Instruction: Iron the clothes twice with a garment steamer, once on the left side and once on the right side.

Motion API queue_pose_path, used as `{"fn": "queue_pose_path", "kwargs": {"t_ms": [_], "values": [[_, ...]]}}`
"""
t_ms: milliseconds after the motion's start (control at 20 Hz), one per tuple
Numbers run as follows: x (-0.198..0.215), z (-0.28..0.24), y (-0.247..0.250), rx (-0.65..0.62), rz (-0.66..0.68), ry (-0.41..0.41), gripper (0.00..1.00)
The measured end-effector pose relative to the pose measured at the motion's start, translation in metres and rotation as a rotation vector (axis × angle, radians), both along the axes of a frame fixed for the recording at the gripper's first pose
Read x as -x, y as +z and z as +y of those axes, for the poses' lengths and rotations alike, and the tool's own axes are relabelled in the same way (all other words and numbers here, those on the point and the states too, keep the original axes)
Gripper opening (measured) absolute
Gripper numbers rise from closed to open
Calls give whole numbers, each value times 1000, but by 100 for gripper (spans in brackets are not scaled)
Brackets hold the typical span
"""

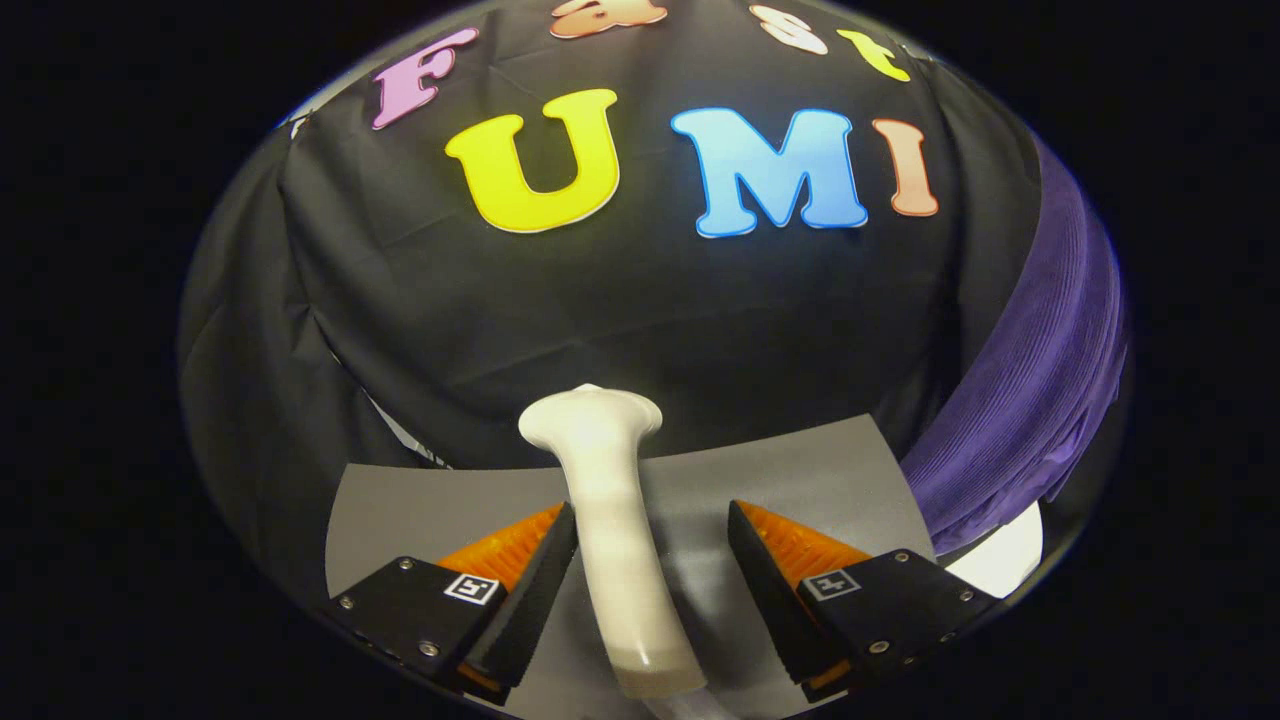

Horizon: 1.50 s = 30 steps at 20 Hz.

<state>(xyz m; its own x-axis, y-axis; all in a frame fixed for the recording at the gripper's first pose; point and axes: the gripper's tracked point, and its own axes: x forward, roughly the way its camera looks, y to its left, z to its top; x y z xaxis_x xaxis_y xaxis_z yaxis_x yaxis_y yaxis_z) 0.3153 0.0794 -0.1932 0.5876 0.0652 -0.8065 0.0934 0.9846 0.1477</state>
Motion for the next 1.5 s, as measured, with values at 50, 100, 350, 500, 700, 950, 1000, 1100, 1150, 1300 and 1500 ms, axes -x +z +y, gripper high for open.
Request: {"fn": "queue_pose_path", "kwargs": {"t_ms": [50, 100, 350, 500, 700, 950, 1000, 1100, 1150, 1300, 1500], "values": [[2, 0, -6, -9, 20, -7, 94], [3, 0, -11, -15, 33, -14, 93], [3, 1, -10, -26, 62, -60, 87], [3, 9, -3, -34, 72, -50, 60], [5, 9, -10, -20, 57, -15, 50], [5, 7, -11, 20, -10, -5, 36], [11, 9, -10, 30, -19, 2, 36], [19, 12, 0, 24, -48, 19, 35], [26, 12, 6, 16, -65, 27, 35], [44, 2, 41, -1, -175, 84, 35], [97, -47, 93, -40, -319, 54, 35]]}}
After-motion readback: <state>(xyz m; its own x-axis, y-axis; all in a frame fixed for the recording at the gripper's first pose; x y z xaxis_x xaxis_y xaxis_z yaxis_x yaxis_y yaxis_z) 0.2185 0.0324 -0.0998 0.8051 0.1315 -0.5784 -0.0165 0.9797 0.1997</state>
